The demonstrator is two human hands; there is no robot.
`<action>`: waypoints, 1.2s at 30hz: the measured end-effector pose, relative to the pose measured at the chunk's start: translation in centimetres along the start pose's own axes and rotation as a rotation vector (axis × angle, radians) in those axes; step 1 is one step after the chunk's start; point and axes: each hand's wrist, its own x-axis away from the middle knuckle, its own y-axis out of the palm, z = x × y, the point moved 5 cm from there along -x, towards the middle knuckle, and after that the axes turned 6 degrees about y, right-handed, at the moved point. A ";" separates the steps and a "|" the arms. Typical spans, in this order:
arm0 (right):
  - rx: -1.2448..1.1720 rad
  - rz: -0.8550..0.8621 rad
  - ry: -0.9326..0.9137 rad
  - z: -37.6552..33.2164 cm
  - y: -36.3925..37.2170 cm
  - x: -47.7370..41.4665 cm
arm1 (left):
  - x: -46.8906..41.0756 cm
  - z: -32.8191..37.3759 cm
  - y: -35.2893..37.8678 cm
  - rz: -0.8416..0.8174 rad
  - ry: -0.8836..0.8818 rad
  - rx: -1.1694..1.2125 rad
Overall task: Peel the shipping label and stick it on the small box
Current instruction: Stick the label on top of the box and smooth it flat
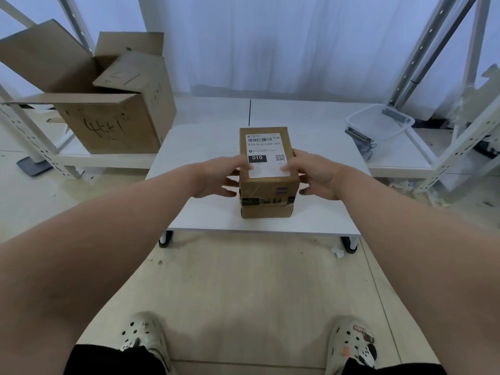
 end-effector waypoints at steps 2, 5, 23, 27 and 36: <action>0.072 0.122 -0.014 -0.3 0.3 -0.4 | -0.5 0.1 0.8 0.021 0.026 -0.074; 0.122 0.125 -0.071 -0.2 0.2 -0.8 | -0.8 0.2 1.2 -0.016 0.068 -0.147; -0.001 0.453 -0.066 -1.0 -0.5 -2.1 | -2.7 0.4 0.3 0.239 0.082 -0.128; -0.072 0.386 -0.065 -0.9 -1.1 -1.7 | -2.3 0.1 -0.7 0.192 0.087 -0.111; 0.217 0.530 -0.028 -2.0 0.4 -3.0 | -3.6 1.6 -1.6 0.454 0.050 -0.469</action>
